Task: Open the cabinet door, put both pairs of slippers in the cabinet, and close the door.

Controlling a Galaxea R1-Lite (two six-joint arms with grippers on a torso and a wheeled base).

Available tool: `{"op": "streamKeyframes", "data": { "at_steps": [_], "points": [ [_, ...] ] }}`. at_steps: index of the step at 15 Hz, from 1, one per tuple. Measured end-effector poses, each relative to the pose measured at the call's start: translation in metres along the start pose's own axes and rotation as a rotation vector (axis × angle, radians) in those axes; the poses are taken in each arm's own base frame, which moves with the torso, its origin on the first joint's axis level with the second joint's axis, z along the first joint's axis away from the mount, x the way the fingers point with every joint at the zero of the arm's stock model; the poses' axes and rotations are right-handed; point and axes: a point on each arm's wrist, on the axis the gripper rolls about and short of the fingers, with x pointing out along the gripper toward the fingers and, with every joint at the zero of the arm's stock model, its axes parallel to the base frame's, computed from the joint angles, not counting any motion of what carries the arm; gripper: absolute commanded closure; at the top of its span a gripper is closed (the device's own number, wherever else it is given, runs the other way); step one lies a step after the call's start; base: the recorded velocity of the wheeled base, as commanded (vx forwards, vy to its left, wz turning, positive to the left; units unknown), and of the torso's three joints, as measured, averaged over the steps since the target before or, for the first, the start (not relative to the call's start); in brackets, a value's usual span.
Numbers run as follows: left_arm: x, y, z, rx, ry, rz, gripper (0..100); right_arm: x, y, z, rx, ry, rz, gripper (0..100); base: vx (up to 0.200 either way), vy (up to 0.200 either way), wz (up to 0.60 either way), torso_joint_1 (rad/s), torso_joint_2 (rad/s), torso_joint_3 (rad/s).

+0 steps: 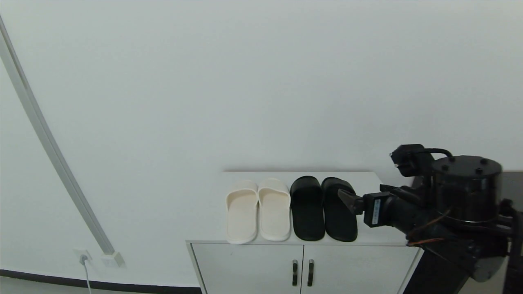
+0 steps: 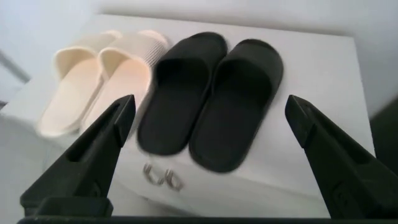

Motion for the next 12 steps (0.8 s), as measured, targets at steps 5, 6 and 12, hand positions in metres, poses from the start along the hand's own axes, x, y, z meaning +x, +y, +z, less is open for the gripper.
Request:
{"op": "streamKeyframes", "data": {
  "at_steps": [5,6,12],
  "points": [
    [0.000,0.000,0.000,0.000,0.000,0.000,100,0.070,0.021,-0.025,-0.003,-0.027,-0.130,0,0.000,0.000,0.00,0.000,0.00,0.000],
    [0.000,0.000,0.000,0.000,0.000,0.000,100,0.081,0.023,-0.030,-0.007,-0.020,-0.145,0,0.000,0.000,0.00,0.000,0.00,0.000],
    [0.000,0.000,0.000,0.000,0.000,0.000,100,0.133,0.020,-0.057,-0.020,0.031,-0.203,0,0.000,0.000,0.00,0.000,0.00,0.000]
  ]
}}
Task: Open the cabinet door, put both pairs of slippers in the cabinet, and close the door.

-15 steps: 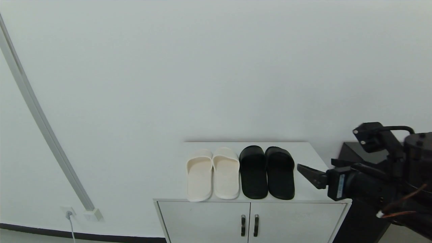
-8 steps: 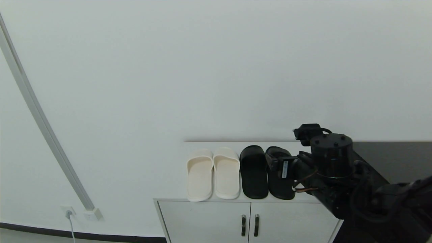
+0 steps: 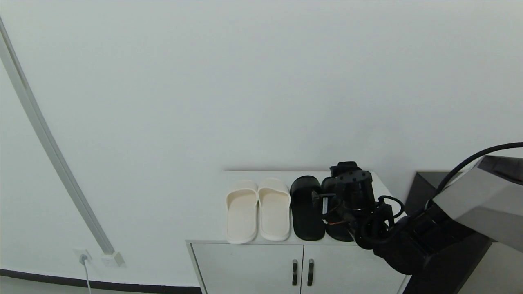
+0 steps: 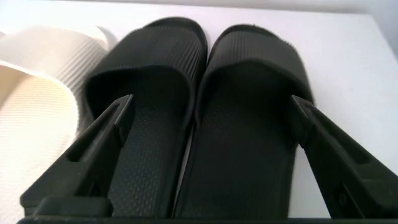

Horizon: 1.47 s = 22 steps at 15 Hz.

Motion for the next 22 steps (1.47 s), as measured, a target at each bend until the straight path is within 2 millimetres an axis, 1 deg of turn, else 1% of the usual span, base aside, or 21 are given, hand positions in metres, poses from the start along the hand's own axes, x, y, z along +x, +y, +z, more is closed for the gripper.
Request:
{"op": "streamKeyframes", "data": {
  "at_steps": [7,11,14,16,17,22],
  "points": [
    [0.000,0.000,0.000,0.000,0.000,0.000,100,0.036,0.011,-0.015,0.014,0.029,-0.011,0,0.000,0.000,0.00,0.000,0.00,0.000],
    [0.000,0.000,0.000,-0.001,0.000,0.000,100,0.053,0.012,-0.018,0.006,0.045,-0.030,0,0.000,0.000,0.00,0.000,0.00,0.000],
    [0.000,0.000,0.000,0.000,0.000,0.000,100,0.068,0.012,-0.015,0.014,0.033,-0.044,0,0.000,0.000,0.00,0.000,0.00,0.000],
    [0.000,0.000,0.000,-0.001,0.000,0.000,100,0.073,0.013,-0.017,0.014,0.033,-0.046,0,0.000,0.000,0.00,0.000,0.00,0.000],
    [0.000,0.000,0.000,-0.002,0.000,0.000,100,0.075,0.013,-0.018,0.015,0.032,-0.046,100,0.000,0.000,0.00,0.000,0.00,0.000],
    [0.000,0.000,0.000,-0.002,0.000,0.000,100,0.079,0.014,-0.022,0.013,0.033,-0.050,100,0.000,0.000,0.00,0.000,0.00,0.000]
  ]
}}
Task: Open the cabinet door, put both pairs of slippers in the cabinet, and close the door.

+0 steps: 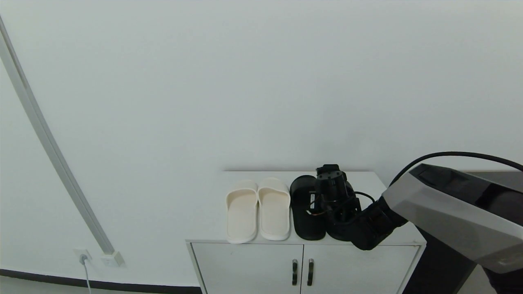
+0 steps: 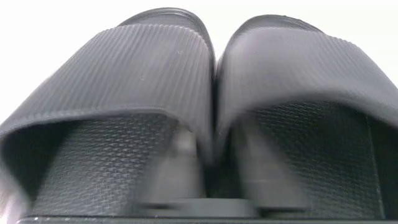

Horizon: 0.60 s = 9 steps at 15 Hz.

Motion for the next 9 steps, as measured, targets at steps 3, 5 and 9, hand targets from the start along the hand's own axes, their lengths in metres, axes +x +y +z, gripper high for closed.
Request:
{"op": "streamKeyframes", "data": {
  "at_steps": [3,5,9],
  "points": [
    [0.000,0.000,0.000,-0.002,0.000,0.000,100,-0.002,-0.001,-0.001,-0.001,0.001,-0.004,100,0.000,0.000,0.00,0.000,0.00,0.000],
    [0.000,0.000,0.000,-0.001,0.000,0.000,100,-0.007,-0.004,0.000,-0.007,0.009,-0.008,100,0.000,0.000,0.00,0.000,0.00,0.000],
    [0.000,0.000,0.000,-0.001,0.000,0.000,100,-0.039,-0.017,0.012,-0.020,0.007,0.026,100,0.000,0.000,0.00,0.000,0.00,0.000]
  ]
}}
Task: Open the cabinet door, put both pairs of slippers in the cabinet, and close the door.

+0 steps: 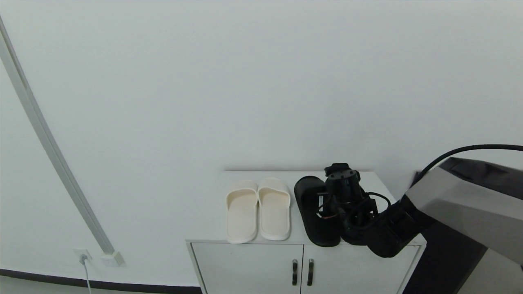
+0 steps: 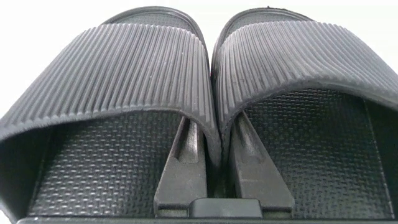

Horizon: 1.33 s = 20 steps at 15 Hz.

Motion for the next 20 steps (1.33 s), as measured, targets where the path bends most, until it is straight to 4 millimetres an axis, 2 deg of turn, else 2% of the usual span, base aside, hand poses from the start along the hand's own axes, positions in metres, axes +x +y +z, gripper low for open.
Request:
{"op": "streamKeyframes", "data": {
  "at_steps": [4,8,13,15,18,20],
  "points": [
    [0.000,0.000,0.000,0.000,0.000,0.000,100,-0.054,-0.023,0.003,-0.051,-0.038,0.175,100,0.000,0.000,0.00,0.000,0.00,0.000],
    [0.000,0.000,0.000,-0.009,0.000,0.000,100,-0.121,-0.051,0.005,-0.097,-0.013,0.469,100,0.000,0.000,0.00,0.000,0.00,0.000],
    [0.000,0.000,0.000,-0.011,0.000,0.005,100,-0.195,-0.066,0.008,-0.179,0.199,0.745,100,0.000,0.000,0.00,0.000,0.00,0.000],
    [0.000,0.000,0.000,-0.011,0.000,0.004,100,-0.211,-0.067,0.017,-0.179,0.159,0.792,100,0.000,0.000,0.00,0.000,0.00,0.000],
    [0.000,0.000,0.000,-0.011,0.000,0.002,100,-0.219,-0.070,0.019,-0.179,0.140,0.807,100,0.000,0.000,0.00,0.000,0.00,0.000],
    [0.000,0.000,0.000,-0.011,0.000,0.003,100,-0.221,-0.068,0.017,-0.187,0.141,0.820,100,-0.200,0.000,0.00,0.002,0.00,0.002]
  ]
}}
